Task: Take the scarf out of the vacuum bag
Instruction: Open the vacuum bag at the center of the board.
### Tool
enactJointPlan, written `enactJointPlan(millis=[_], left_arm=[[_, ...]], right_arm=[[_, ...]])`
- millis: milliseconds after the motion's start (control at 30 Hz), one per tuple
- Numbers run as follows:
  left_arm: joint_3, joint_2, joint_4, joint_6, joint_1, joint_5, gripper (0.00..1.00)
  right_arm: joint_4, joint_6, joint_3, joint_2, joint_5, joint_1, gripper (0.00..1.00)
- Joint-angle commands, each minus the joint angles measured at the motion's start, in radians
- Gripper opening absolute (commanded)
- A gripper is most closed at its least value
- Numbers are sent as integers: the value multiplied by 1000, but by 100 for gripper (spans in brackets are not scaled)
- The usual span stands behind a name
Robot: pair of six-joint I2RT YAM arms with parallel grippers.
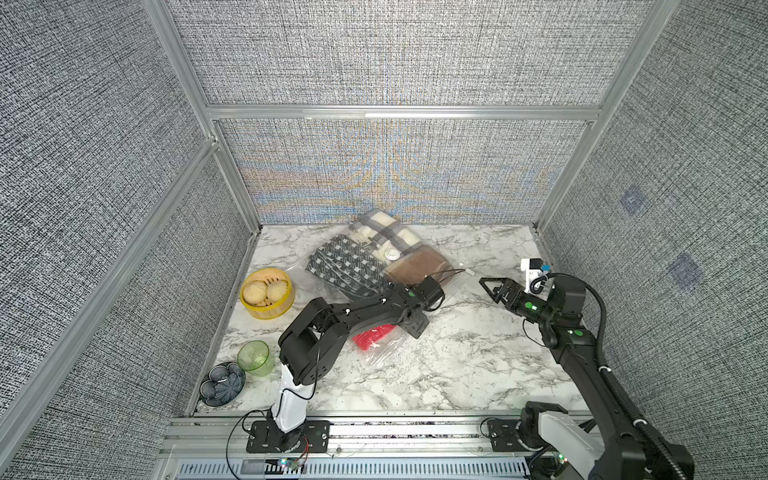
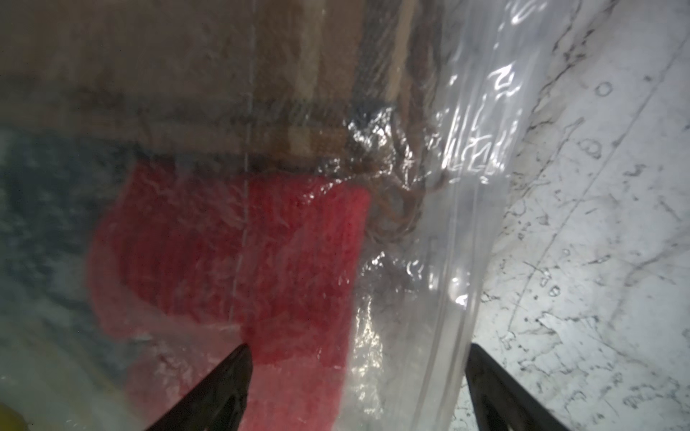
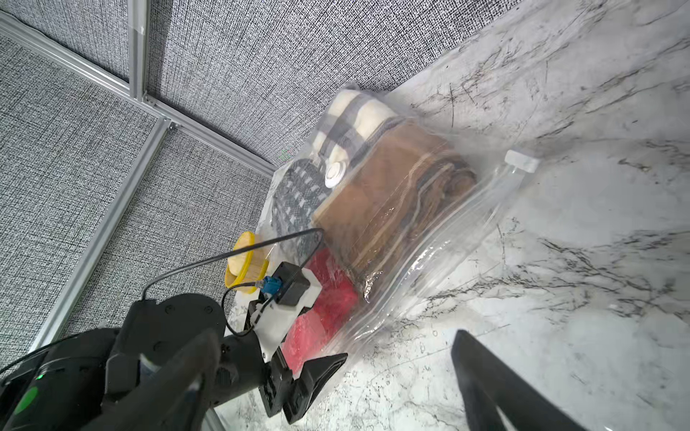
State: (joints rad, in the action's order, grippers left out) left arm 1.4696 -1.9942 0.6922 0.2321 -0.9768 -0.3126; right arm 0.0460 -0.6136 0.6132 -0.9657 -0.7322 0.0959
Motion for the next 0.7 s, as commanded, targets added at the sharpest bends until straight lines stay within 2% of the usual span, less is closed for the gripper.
enactJointPlan(millis=[0,67,167,300,367,433,500,567,667], left_arm=[[28,-33,48,33,-19,-105,87],[91,-75,133,94,-23,-145,84],[116,-126,144,105,-31,-162,81],[139,-151,165,131,-33,-204,65],[115,-121,146,137,-33,-228,63],[91,-88,124,129,-33,-227,47],[64,-49,97,120,-33,-216,21],[52,-20,90,120,-33,-217,7],[36,0,84,117,-33,-230,0]], right_arm=[[3,0,-2,-1,16,-1,99],[3,-1,-1,-6,18,-1,99],[3,0,3,-16,13,-1,98],[-1,1,3,-12,13,-2,98],[-2,1,1,-11,13,-1,98],[0,3,0,-17,8,-1,98],[7,6,-3,-31,2,-2,98],[16,2,0,-54,-7,-1,98],[39,-14,7,-93,-43,-5,97]])
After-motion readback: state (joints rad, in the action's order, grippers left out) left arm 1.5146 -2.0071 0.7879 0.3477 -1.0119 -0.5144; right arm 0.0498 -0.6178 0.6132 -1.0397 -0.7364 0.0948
